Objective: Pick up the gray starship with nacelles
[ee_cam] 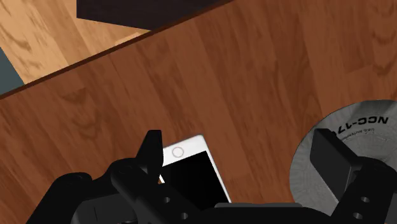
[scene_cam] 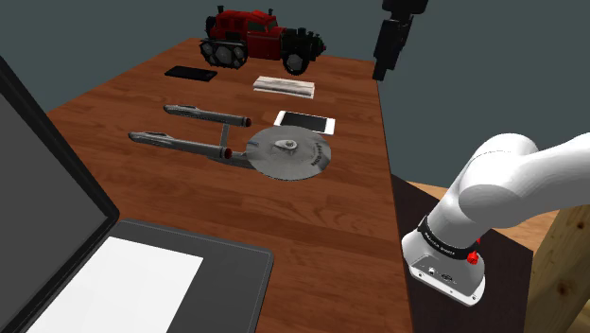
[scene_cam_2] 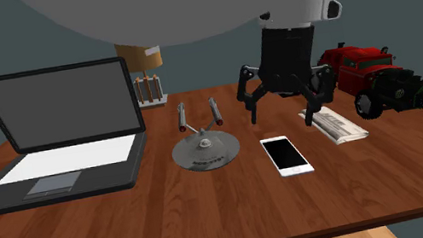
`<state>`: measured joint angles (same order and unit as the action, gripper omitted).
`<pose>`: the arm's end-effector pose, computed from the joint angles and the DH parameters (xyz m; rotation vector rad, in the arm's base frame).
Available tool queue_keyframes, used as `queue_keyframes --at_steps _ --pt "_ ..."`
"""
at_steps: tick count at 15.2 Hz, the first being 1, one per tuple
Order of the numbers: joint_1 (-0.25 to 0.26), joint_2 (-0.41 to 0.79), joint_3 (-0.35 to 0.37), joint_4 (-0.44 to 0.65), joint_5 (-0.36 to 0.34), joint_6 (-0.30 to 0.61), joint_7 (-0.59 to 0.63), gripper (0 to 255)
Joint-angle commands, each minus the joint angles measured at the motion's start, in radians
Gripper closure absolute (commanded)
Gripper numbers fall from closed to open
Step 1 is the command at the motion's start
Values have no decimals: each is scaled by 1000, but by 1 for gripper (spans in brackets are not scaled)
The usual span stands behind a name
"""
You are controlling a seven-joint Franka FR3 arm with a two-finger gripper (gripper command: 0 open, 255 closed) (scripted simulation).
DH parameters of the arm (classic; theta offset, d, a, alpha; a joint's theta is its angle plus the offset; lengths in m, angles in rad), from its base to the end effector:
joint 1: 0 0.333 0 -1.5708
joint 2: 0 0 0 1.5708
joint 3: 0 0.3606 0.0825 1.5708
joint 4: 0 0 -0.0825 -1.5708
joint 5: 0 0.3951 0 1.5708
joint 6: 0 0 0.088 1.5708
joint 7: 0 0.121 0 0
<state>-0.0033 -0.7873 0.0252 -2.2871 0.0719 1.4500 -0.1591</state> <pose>0.2727 0.0187 0.6311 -3.0711 -0.2772 0.0709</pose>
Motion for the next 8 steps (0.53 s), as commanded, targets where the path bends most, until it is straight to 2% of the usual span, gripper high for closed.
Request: queue_keyframes --at_steps 1,8 --pt "0 0 0 0 0 0 0 0" --pt "45 141 82 -9 65 211 35 0"
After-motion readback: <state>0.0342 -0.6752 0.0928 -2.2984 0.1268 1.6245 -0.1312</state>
